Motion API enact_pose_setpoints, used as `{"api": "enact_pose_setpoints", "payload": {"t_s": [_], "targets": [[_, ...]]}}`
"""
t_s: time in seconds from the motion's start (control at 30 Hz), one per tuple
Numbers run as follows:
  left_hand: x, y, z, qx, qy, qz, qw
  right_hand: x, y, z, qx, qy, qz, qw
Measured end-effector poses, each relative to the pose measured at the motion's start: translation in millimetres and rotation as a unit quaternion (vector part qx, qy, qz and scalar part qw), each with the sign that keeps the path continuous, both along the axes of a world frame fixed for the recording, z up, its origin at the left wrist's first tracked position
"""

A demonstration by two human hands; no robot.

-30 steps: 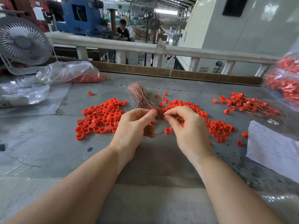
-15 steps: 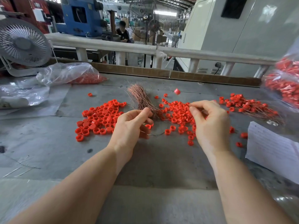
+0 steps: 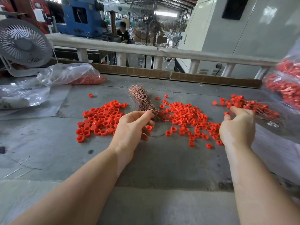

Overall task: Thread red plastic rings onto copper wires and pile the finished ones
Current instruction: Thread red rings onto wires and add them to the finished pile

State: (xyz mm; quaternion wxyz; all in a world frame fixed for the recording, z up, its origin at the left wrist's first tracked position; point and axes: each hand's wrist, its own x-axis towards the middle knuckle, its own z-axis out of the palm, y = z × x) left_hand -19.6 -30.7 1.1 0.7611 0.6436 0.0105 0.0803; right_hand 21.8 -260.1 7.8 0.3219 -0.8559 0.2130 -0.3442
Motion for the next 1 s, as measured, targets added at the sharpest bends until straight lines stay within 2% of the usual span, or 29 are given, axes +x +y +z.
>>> {"api": "enact_pose_setpoints", "payload": {"t_s": [0.23, 0.37, 0.67, 0.77, 0.87, 1.0], "targets": [[0.7, 1.3, -0.6, 0.007, -0.005, 0.025, 1.0, 7.5, -5.9, -6.4, 0.011, 0.057, 0.0, 0.998], [3.4, 2.1, -5.9, 0.07, -0.002, 0.065, 0.995, 10.5, -3.2, -10.7, 0.032, 0.106, 0.042, 0.993], [8.2, 9.6, -8.5, 0.212, -0.038, 0.12, 0.969, -5.4, 23.0, -4.1, -0.122, 0.06, 0.09, 0.987], [9.3, 12.0, -7.5, 0.264, -0.046, 0.152, 0.952, -12.5, 41.8, -4.7, -0.163, 0.029, 0.15, 0.975], [8.4, 14.6, -6.8, 0.347, -0.063, 0.178, 0.919, -18.3, 60.1, -7.7, -0.192, 0.013, 0.248, 0.949], [5.8, 11.0, -8.3, 0.47, -0.078, 0.144, 0.867, -22.1, 70.7, -10.6, -0.2, 0.025, 0.323, 0.925]]}}
